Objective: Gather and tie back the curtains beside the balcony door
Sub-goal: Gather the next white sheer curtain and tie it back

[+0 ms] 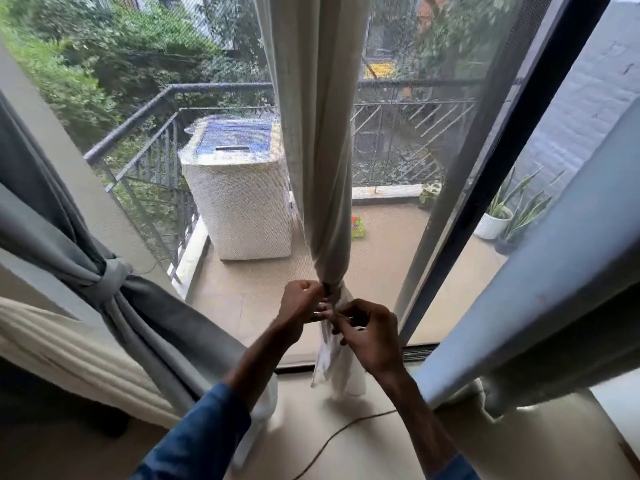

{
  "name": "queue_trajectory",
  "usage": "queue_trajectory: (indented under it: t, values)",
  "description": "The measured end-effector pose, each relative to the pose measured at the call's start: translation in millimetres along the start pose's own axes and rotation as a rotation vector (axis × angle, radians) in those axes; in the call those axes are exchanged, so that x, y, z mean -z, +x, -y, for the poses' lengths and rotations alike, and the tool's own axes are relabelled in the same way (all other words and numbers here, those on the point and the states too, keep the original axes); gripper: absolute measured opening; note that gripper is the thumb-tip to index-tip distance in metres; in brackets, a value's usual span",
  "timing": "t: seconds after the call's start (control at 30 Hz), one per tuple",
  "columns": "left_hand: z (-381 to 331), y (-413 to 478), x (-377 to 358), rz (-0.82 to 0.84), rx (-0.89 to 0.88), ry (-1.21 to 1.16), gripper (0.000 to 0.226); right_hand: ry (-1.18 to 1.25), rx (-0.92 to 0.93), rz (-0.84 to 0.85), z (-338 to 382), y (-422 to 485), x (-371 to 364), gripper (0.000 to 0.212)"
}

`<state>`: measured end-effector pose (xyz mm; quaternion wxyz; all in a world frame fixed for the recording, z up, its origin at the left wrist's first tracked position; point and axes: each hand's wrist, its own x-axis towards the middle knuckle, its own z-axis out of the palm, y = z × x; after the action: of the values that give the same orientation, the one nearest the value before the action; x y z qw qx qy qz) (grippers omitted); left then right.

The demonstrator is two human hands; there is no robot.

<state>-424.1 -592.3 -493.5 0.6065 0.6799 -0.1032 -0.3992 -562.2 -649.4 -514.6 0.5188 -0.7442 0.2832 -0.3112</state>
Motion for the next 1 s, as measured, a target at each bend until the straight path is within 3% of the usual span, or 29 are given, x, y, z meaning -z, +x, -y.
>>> queue_trajectory:
  t: [0.13,0.4,0.53,0.77,0.9,1.0]
  values:
    - [1.2,-2.7,-0.7,-0.007,-0.050,0.024,0.016,-0.003,0.050,-0.009,9.2,7.6,-2.8,0.008]
    - [16.2,-8.4,4.3,0.140,0.076,-0.087,0.022,-0.090,0.182,-0.163,8.0,18.1,-8.2,0.010]
    - [12.2,-9.7,9.3,0.092,-0.018,-0.031,0.012,-0.435,0.290,-0.009,14.4,21.1,-8.4,0.023]
    - [11.7,-14.5,12.9,-0.069,-0.269,0.362,0.023,-0.963,0.224,0.270,49.9,29.0,-9.2,0.028]
    - [17.0,-14.9,11.2,-0.118,-0.337,0.472,0.037,-1.117,0.233,0.405,62.3,40.3,-5.6,0.032]
    - [19.7,-11.8,12.0,-0.098,-0.316,0.416,0.039,-1.086,0.271,0.416,62.1,42.6,-4.9,0.030]
